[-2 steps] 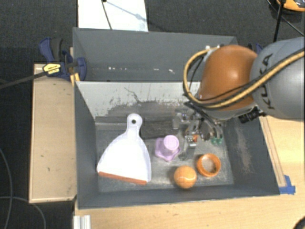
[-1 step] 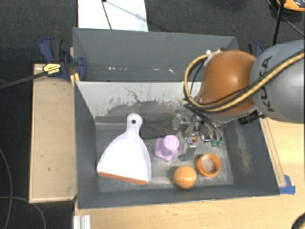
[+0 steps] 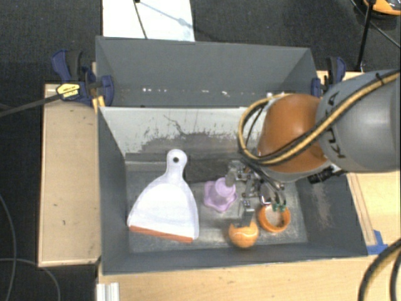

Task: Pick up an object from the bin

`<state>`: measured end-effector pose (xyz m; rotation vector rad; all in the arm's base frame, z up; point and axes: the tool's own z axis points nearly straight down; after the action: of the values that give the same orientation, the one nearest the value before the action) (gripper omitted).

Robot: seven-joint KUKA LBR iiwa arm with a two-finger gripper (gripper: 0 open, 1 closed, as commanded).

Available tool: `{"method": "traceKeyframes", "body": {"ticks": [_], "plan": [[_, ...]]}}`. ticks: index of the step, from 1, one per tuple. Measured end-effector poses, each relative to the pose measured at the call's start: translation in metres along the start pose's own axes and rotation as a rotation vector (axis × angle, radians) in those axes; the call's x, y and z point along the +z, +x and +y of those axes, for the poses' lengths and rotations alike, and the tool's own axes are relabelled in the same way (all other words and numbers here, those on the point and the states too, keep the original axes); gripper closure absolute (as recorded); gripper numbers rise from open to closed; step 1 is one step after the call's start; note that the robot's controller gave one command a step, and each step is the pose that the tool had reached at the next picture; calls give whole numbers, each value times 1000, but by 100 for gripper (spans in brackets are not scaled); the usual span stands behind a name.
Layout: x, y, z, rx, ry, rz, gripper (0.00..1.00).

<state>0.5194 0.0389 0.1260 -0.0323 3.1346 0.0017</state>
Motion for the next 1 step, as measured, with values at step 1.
{"method": "traceKeyframes", "body": {"ticks": [1], "plan": [[41, -46, 2, -23, 0, -40, 100]]}}
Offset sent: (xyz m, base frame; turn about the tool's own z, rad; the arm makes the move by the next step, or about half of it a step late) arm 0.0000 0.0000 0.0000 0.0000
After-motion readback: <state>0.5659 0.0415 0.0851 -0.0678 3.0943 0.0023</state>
